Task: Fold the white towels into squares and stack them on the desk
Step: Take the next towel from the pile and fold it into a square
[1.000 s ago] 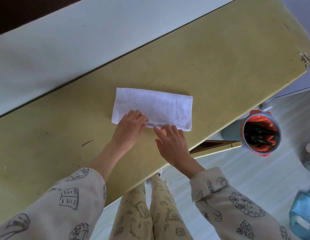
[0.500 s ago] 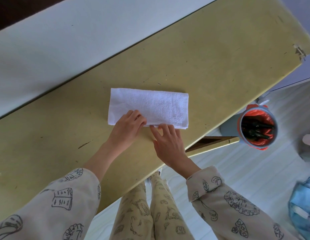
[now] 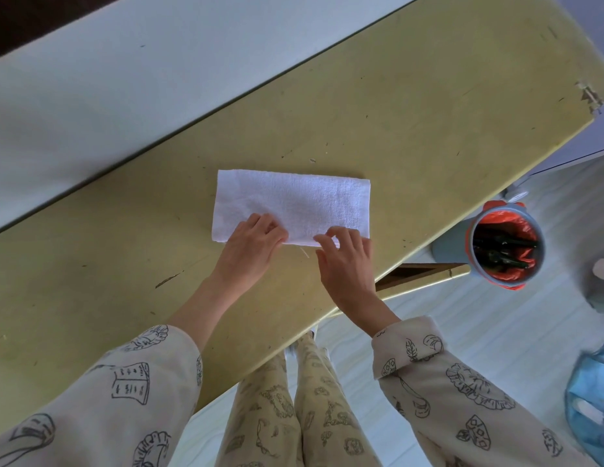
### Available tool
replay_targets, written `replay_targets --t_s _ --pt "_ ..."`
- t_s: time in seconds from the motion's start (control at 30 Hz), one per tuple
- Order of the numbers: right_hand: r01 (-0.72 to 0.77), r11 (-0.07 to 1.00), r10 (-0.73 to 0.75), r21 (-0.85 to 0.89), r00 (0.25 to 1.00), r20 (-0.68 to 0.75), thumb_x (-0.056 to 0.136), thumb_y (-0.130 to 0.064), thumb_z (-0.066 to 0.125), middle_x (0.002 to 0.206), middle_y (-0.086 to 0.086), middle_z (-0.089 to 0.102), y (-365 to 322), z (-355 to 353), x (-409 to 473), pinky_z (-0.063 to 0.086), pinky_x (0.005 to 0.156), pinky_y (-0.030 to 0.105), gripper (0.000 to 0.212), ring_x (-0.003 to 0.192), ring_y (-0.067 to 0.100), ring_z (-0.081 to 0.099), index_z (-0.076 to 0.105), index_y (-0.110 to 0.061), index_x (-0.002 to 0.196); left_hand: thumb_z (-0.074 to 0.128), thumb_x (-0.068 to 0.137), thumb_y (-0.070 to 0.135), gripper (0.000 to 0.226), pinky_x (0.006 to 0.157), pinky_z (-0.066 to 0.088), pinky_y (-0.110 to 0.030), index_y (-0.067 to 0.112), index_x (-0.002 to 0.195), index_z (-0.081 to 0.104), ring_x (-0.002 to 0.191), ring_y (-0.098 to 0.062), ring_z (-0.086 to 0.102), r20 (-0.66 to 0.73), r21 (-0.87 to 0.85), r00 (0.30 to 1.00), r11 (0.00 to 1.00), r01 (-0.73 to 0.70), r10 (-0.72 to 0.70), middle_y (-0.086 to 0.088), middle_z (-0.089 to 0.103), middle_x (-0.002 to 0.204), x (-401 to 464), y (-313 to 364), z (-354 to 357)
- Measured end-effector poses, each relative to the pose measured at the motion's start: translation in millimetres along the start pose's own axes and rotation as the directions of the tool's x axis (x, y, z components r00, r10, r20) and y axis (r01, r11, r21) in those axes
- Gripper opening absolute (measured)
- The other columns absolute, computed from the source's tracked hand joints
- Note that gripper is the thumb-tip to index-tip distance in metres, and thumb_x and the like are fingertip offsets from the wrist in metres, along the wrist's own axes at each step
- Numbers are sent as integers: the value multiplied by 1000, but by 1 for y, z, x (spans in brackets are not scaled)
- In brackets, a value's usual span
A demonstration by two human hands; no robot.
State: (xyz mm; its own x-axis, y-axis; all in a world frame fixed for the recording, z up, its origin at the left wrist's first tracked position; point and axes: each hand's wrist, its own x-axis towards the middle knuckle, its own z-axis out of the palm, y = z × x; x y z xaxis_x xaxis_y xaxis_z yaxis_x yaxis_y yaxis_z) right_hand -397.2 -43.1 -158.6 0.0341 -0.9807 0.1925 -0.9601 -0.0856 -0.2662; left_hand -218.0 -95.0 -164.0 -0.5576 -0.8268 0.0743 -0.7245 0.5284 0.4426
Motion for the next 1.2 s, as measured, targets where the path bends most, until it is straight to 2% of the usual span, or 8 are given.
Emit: replay_targets --t_s 0.1,0.23,0.5,0.6,0.67,0.83,1.03,1.2 --pt "-9 1000 9 -6 1000 6 66 -5 78 82 3 63 7 2 9 45 67 33 19 72 25 60 68 -15 79 44 89 19 20 62 45 -35 10 79 59 73 -23 51 0 -28 1000 999 19 -19 -5 57 83 1 -3 1" --pt "-15 1000 15 -8 998 60 65 -1 78 70 2 59 12 4 15 41 55 29 20 60 24 54 62 -14 65 56 82 13 5 60 45 -34 11 78 59 73 -23 51 -9 -39 999 998 48 -49 -4 57 83 0 0 2" --pt "66 993 -53 -93 989 140 62 3 76 66 3 53 14 2 20 37 50 29 24 57 22 48 57 -11 66 60 82 10 3 58 44 -34 12 80 62 73 -23 52 -39 -59 996 996 74 -76 -3 58 83 0 -1 4" --pt "79 989 -60 -121 986 154 58 5 76 67 3 51 15 3 21 32 50 28 27 57 21 47 56 -11 66 52 86 16 11 57 43 -33 13 80 61 73 -22 51 -52 -56 996 996 71 -73 -2 57 83 1 -1 5" --pt "93 989 -74 -116 985 153 58 5 75 67 3 51 16 3 21 32 50 28 27 57 21 46 56 -11 66 53 85 15 9 57 43 -32 13 80 60 73 -22 51 -53 -54 996 996 74 -77 -2 57 84 1 -1 5" --pt "88 994 -78 -58 986 150 57 4 79 69 4 54 21 5 16 43 49 29 26 58 21 51 59 -10 68 62 82 9 5 58 40 -30 13 80 60 73 -22 50 -45 -45 995 995 89 -91 -3 56 83 1 0 6" --pt "80 997 -80 1 989 122 61 10 74 69 5 53 24 7 19 43 50 31 27 58 22 49 56 -9 66 66 81 8 7 59 40 -29 13 79 61 74 -21 50 -32 -51 994 994 98 -100 -2 56 83 1 0 4" --pt "120 993 -120 3 991 64 67 8 72 69 4 52 23 -2 14 40 55 31 23 58 23 47 56 -9 70 67 80 3 15 55 41 -32 12 72 58 71 -21 47 -31 -71 990 989 132 -134 -2 55 79 3 2 2"
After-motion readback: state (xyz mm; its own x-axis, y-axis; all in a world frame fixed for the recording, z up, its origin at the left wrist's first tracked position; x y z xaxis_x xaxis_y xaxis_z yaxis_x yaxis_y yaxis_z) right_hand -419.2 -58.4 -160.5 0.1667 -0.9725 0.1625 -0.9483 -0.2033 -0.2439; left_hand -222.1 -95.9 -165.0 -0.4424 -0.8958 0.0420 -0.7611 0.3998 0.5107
